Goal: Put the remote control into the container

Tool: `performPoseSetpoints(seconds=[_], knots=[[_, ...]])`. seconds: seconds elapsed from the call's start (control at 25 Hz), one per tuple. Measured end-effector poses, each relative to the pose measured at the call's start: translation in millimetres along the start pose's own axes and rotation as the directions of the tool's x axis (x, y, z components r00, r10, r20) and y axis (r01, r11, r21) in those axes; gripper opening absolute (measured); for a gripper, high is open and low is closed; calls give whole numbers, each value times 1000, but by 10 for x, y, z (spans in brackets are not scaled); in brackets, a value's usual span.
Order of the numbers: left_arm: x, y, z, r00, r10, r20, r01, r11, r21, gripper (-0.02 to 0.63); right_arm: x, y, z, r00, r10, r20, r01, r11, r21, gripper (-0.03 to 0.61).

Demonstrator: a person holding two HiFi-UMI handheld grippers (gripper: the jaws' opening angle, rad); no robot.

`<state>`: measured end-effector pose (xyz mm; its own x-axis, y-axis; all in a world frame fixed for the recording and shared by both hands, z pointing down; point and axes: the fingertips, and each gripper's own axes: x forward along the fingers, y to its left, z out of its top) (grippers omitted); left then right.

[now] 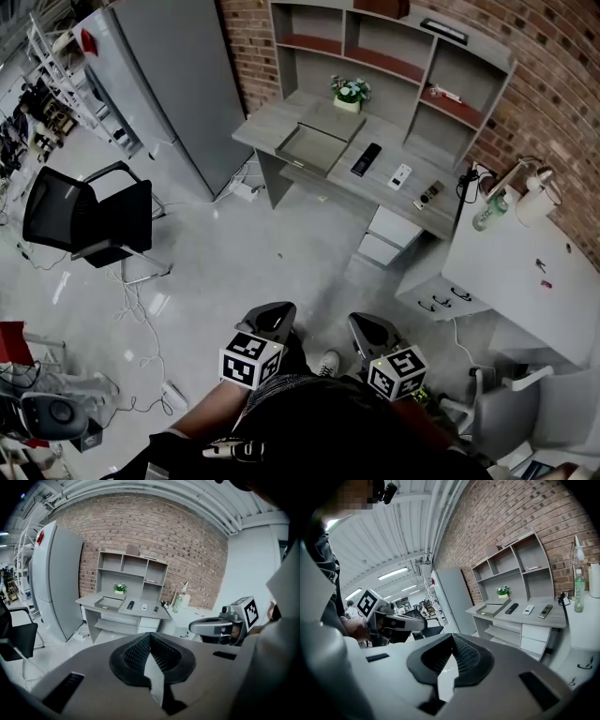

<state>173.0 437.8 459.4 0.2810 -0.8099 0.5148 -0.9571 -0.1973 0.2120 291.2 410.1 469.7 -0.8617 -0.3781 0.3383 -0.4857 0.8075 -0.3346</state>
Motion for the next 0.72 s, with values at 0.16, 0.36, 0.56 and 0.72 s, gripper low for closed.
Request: performPoseSetpoints(seconds=[0.16,0.36,0.56,0.72], knots=[[77,104,-40,1000,-2,-24,2,1000,-19,6,137,-26,-74,999,2,-32,-2,1000,9,8],[175,298,2,999,-11,-40,9,999,-39,6,382,-75,-58,998,4,-59,-2,999,32,8],[306,640,99,999,-2,-54,0,999,-53,6,735,-161,75,996,2,-85,1,999,37,8],[401,1026,235,998,15,-59,-19,997,-69,6,1087,-242,273,995,-2,-98,5,999,33,8]])
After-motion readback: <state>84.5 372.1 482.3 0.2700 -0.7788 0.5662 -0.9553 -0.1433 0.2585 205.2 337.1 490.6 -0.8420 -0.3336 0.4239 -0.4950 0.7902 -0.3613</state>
